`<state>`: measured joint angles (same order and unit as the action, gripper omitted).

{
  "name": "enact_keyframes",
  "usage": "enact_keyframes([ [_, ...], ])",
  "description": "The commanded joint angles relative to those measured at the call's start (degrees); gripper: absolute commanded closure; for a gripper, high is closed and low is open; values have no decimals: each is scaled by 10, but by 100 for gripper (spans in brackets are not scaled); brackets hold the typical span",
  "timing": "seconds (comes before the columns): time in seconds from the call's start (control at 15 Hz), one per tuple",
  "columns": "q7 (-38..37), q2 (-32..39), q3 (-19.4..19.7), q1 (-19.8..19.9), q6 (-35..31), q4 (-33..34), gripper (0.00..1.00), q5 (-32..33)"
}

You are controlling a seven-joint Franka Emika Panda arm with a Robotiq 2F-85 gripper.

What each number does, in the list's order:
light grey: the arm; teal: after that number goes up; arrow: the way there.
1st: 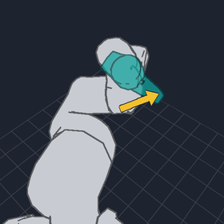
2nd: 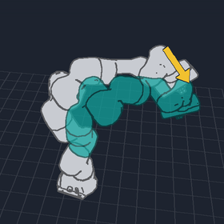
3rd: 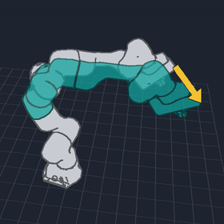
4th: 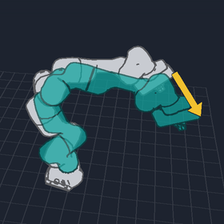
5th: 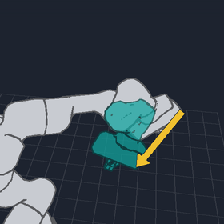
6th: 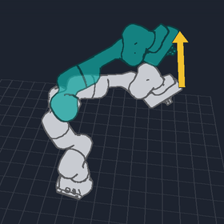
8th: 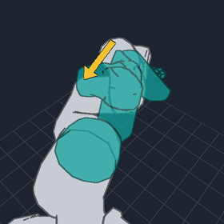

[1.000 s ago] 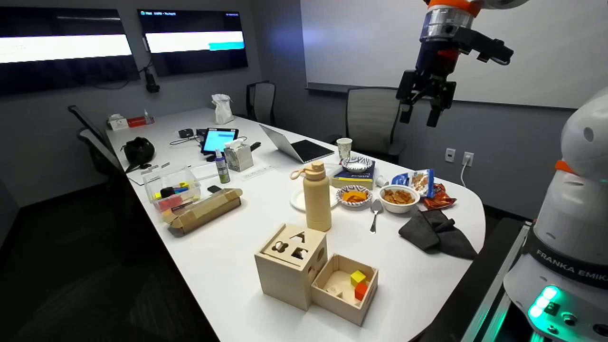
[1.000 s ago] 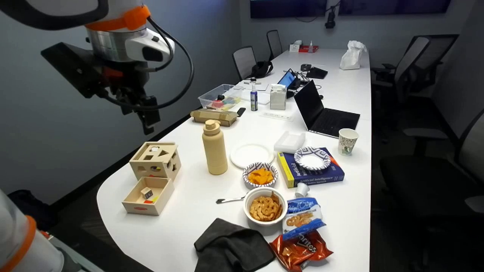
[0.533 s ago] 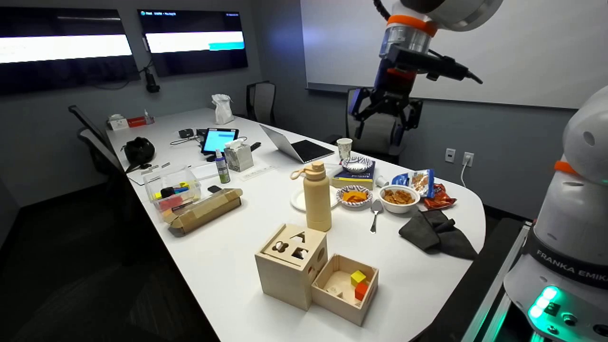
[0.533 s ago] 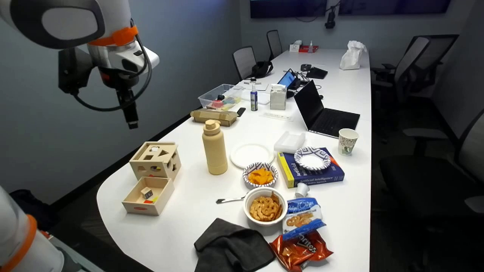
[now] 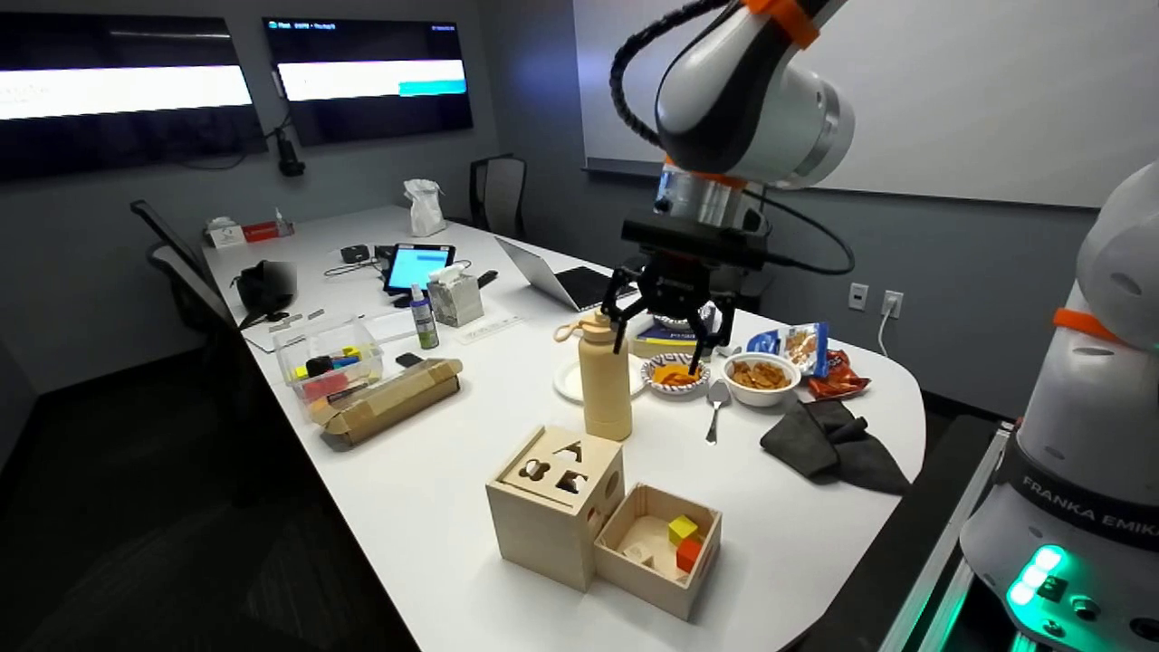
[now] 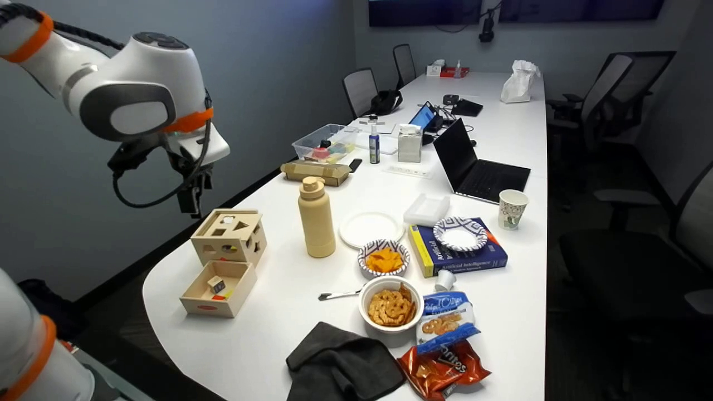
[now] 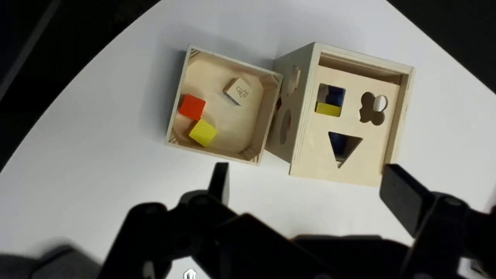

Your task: Pick up a block from the small box and put it inside the bigger box

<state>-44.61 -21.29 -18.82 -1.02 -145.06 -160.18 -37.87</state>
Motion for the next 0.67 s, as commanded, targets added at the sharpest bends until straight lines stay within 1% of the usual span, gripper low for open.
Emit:
enact_keyframes([
  [0.0,-26,110,-14,-12,-94,0,0,-93],
  [0.07,-32,140,14,-43,-116,1,0,-113],
  [0.27,-5,225,30,-69,-146,24,0,-222],
  [0.33,9,243,11,-55,-146,34,0,-262],
  [0.47,38,279,6,-54,-144,55,0,-329],
  [0.6,60,308,2,-51,-141,73,0,-379],
])
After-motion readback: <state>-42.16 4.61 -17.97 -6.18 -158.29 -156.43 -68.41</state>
